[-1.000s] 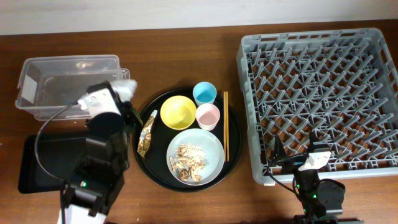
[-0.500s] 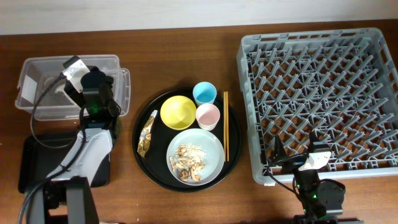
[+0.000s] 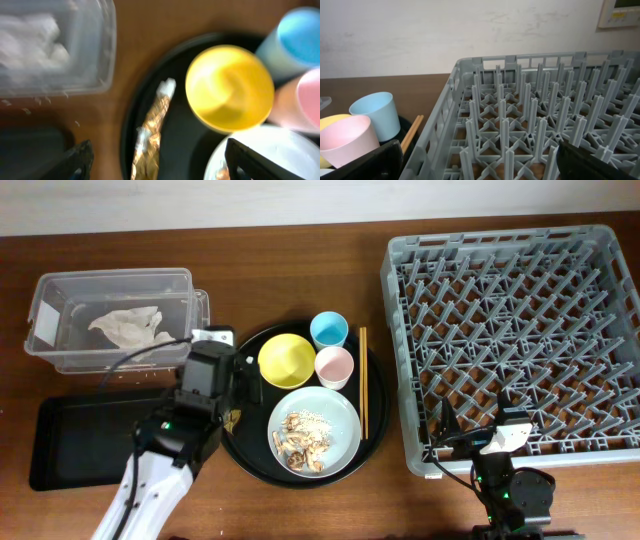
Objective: Sort waste into correct bins and load items into the dishwasher rack
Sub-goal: 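Grasp the gold wrapper on the tray with the left gripper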
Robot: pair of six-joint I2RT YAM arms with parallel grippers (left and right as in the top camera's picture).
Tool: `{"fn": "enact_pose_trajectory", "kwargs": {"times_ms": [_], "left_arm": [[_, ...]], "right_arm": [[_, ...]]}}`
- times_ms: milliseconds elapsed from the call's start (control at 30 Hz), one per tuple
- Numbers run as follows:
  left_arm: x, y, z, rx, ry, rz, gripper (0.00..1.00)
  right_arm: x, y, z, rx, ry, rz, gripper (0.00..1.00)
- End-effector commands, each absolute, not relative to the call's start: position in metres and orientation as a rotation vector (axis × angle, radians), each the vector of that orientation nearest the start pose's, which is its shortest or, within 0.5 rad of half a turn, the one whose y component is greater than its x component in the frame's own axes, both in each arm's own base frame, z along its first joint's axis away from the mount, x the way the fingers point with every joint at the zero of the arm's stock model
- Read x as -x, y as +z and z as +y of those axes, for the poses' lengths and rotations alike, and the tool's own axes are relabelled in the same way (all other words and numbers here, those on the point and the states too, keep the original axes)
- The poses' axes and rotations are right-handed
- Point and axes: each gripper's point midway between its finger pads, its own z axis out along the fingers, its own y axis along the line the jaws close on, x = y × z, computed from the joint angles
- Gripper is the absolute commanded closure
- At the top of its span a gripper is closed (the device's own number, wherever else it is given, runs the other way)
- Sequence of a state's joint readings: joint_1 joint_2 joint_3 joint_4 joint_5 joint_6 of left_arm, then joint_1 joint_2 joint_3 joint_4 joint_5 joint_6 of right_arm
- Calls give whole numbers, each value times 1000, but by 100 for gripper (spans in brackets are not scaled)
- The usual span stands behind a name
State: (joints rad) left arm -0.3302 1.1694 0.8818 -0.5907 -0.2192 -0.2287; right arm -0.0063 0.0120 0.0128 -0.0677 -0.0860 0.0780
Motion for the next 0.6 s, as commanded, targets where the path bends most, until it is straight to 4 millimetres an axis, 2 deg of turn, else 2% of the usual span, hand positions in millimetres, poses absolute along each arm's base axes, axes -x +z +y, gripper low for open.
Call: {"fn": "enact_pose_trajectory", "kwargs": {"times_ms": [0, 67, 167, 233, 333, 400, 467, 567], "left_arm": [[-311, 112, -81, -79, -18, 2580, 18], [-313, 85, -76, -78, 55, 2654, 19], [-312, 55, -68, -74, 144, 2736, 25], [-313, 41, -66, -75, 186, 2761, 25], [-322, 38, -59, -62, 248, 2733, 34], [-330, 35, -53, -45, 312, 2702, 34], [-340, 31, -55, -32, 297, 2679, 34], [-343, 23, -53, -22, 304, 2685, 35]], "right_arm": [[-246, 157, 13, -6, 123, 1644, 1], [-246, 157, 13, -6, 123, 1644, 1], [-246, 157, 13, -6, 124, 1644, 1], [-246, 157, 13, -6, 123, 1644, 1], [-246, 157, 13, -5, 124, 1644, 1], [-246, 157, 13, -6, 123, 1644, 1], [-246, 157, 13, -6, 124, 1644, 1], [-246, 157, 13, -5, 124, 1644, 1]]}}
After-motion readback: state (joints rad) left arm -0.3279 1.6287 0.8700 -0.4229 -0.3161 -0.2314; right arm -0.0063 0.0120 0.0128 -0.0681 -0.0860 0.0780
